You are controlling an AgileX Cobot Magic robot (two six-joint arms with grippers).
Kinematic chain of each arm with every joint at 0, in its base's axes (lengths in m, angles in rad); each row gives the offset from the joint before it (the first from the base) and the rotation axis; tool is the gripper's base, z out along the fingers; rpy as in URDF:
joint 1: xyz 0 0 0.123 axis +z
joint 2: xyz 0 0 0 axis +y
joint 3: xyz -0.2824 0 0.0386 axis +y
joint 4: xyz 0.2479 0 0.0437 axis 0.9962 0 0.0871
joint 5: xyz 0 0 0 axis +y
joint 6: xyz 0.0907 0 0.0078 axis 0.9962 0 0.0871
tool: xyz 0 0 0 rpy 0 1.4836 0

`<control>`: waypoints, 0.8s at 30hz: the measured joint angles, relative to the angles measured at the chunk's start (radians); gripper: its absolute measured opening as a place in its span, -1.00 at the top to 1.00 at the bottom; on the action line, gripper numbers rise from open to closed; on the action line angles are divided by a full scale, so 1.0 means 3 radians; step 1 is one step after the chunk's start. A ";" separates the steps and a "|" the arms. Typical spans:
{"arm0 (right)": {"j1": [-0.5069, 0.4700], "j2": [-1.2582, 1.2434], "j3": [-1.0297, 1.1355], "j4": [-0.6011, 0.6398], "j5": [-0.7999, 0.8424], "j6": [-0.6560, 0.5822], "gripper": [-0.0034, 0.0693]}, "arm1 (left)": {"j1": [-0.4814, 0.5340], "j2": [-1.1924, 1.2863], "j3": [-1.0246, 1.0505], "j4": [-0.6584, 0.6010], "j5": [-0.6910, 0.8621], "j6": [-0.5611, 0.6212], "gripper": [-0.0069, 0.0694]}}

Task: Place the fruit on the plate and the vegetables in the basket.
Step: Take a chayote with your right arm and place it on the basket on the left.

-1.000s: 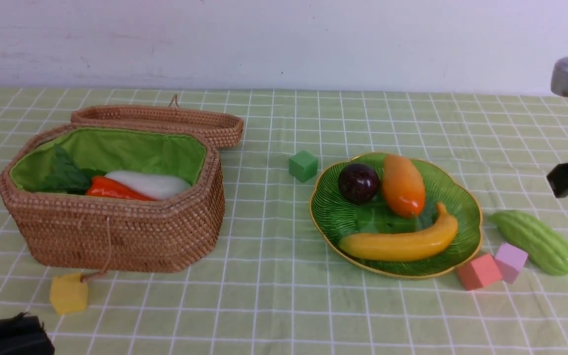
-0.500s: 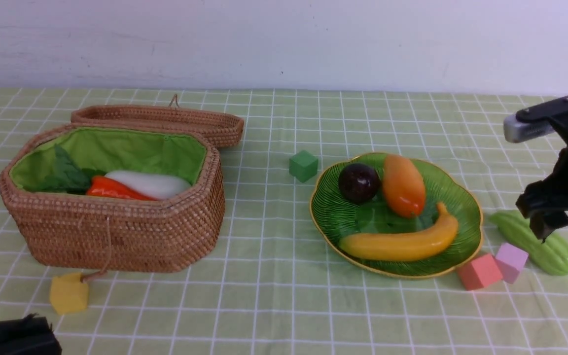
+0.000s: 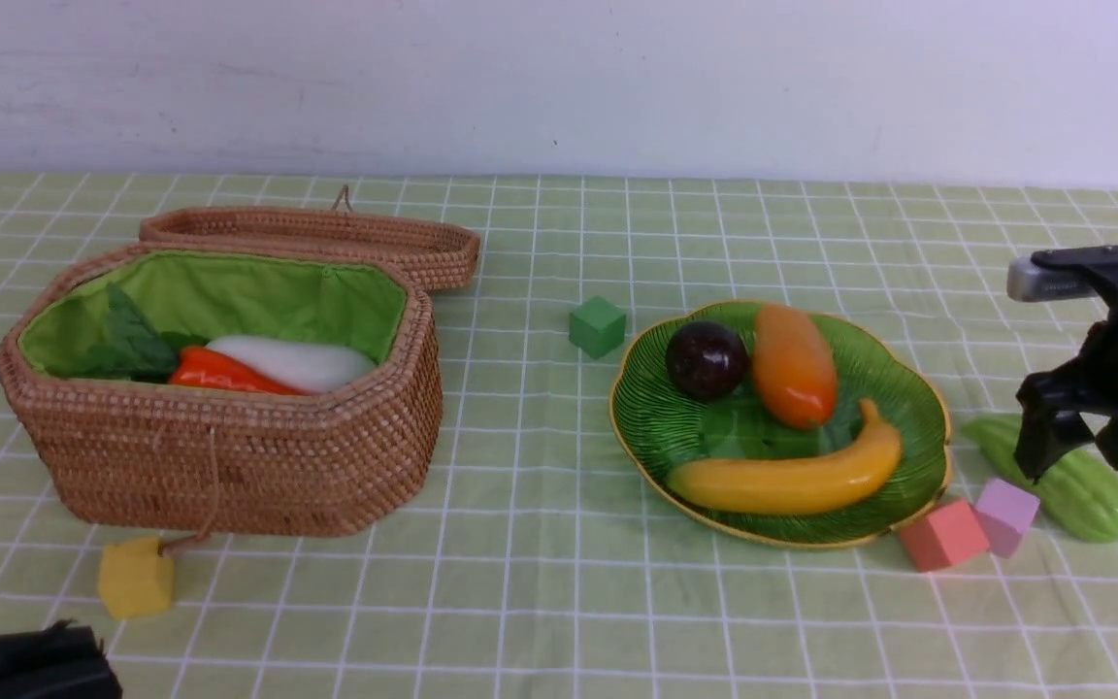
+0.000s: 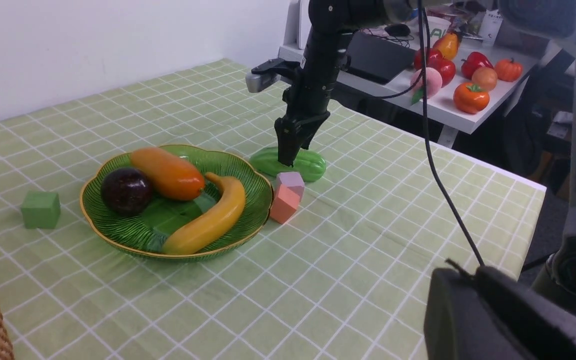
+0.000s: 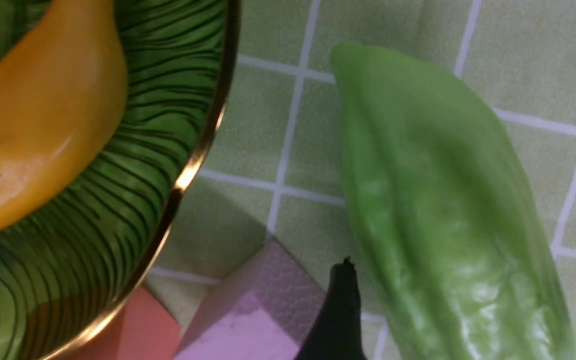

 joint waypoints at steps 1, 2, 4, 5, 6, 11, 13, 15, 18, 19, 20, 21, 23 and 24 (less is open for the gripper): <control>0.0000 0.0028 -0.0003 0.0007 0.0000 -0.0003 -0.73 | 0.0000 0.0000 0.0000 0.0001 0.0000 0.0000 0.72; 0.0003 0.0057 -0.0007 0.0020 -0.0008 -0.0006 -0.73 | 0.0000 0.0000 0.0000 0.0001 0.0000 0.0000 0.72; 0.0003 0.0107 -0.0010 0.0046 -0.0015 -0.0005 -0.73 | 0.0000 0.0000 0.0000 0.0001 0.0000 0.0000 0.72; 0.0003 0.0128 -0.0013 0.0049 -0.0023 -0.0007 -0.73 | 0.0000 0.0000 0.0000 0.0001 0.0000 0.0000 0.72; 0.0003 0.0142 -0.0013 0.0049 -0.0023 -0.0007 -0.73 | 0.0000 0.0000 0.0000 -0.0003 0.0000 0.0000 0.72; 0.0003 0.0217 -0.0013 0.0072 -0.0020 -0.0007 -0.73 | 0.0000 0.0000 0.0000 -0.0005 0.0000 0.0000 0.72; 0.0007 0.0230 -0.0013 0.0060 -0.0020 -0.0004 -0.73 | 0.0000 0.0000 0.0000 -0.0005 0.0000 0.0000 0.72; 0.0030 0.0244 -0.0013 0.0026 -0.0031 -0.0004 -0.72 | 0.0000 0.0000 0.0000 -0.0005 0.0000 0.0000 0.72; 0.0067 0.0268 -0.0020 -0.0040 -0.0034 0.0010 -0.71 | 0.0000 0.0000 0.0000 -0.0007 0.0000 0.0000 0.72; 0.0079 0.0276 -0.0023 -0.0064 -0.0034 0.0036 -0.69 | 0.0000 0.0000 0.0000 -0.0007 0.0000 0.0000 0.72; 0.0087 0.0283 -0.0031 -0.0080 -0.0031 0.0051 -0.67 | 0.0000 0.0000 0.0000 -0.0007 0.0000 0.0000 0.72; 0.0096 0.0288 -0.0035 -0.0098 -0.0031 0.0064 -0.65 | 0.0000 0.0000 0.0000 -0.0009 0.0000 0.0000 0.72; 0.0107 0.0306 -0.0051 -0.0142 -0.0024 0.0073 -0.57 | 0.0000 0.0000 0.0000 -0.0009 0.0000 0.0000 0.72; 0.0107 0.0311 -0.0050 -0.0150 -0.0021 0.0073 -0.53 | 0.0000 0.0000 0.0000 -0.0009 0.0000 0.0000 0.72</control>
